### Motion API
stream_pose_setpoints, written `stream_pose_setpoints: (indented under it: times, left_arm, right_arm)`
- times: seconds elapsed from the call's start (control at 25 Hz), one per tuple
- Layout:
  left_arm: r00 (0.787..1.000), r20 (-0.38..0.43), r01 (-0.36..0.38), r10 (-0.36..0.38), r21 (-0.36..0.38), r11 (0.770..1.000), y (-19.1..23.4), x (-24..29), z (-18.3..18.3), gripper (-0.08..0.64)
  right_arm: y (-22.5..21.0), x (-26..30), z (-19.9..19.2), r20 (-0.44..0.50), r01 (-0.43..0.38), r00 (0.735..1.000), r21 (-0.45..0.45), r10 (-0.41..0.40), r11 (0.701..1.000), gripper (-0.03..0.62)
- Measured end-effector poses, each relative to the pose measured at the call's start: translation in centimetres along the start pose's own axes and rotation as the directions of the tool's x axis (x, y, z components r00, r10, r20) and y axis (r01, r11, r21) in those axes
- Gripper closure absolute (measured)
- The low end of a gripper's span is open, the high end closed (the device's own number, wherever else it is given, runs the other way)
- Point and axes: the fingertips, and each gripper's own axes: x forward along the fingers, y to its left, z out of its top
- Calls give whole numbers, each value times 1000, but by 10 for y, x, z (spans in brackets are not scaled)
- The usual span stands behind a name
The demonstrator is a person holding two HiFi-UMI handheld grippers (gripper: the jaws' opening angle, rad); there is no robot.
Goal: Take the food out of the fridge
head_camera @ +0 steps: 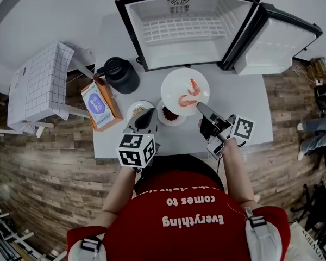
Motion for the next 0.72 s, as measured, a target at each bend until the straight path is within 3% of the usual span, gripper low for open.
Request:
stream_pose_setpoints:
  times: [0.72]
  left_arm:
    - [1000,14,-3,3,4,1000,0,-11,1,554]
  right_arm:
    - [2,0,-6,4,-2,1000,-6,2,1000,568]
